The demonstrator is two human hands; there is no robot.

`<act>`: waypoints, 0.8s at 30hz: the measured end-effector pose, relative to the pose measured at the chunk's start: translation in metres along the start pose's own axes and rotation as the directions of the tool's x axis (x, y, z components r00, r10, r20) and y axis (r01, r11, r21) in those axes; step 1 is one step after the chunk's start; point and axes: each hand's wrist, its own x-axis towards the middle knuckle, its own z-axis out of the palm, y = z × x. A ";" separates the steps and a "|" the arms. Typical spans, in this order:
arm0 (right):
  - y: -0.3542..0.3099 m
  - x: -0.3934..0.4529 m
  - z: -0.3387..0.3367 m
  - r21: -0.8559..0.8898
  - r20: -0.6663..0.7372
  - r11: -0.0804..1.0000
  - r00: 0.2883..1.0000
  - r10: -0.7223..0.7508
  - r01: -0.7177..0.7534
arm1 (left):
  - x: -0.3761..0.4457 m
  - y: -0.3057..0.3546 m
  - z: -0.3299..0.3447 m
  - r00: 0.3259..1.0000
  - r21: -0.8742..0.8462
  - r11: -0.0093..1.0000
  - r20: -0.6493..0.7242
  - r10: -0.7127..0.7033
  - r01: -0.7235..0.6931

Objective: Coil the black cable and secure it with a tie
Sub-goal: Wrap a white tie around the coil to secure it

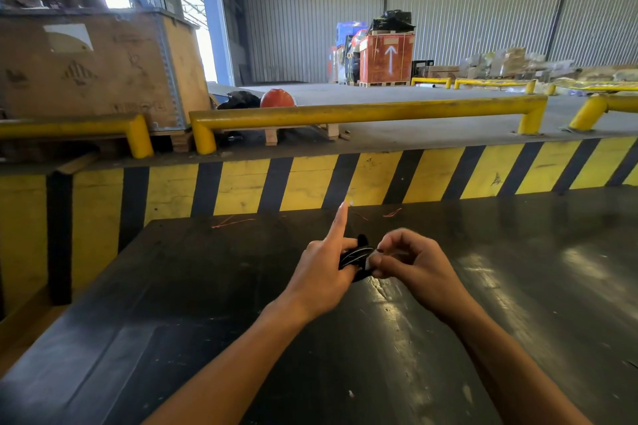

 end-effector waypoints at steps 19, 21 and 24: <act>0.018 -0.002 -0.010 -0.189 0.173 0.971 0.969 0.178 -0.145 | 0.002 -0.005 0.000 0.932 0.024 0.998 0.356 -0.067 0.063; 0.021 -0.001 -0.009 -0.149 0.181 0.974 0.964 0.196 -0.170 | 0.002 -0.008 0.001 0.923 0.020 0.996 0.376 -0.083 0.082; 0.025 0.000 -0.007 -0.160 0.159 0.975 0.970 0.181 -0.156 | 0.004 -0.018 0.003 0.923 -0.013 0.993 0.369 -0.104 0.117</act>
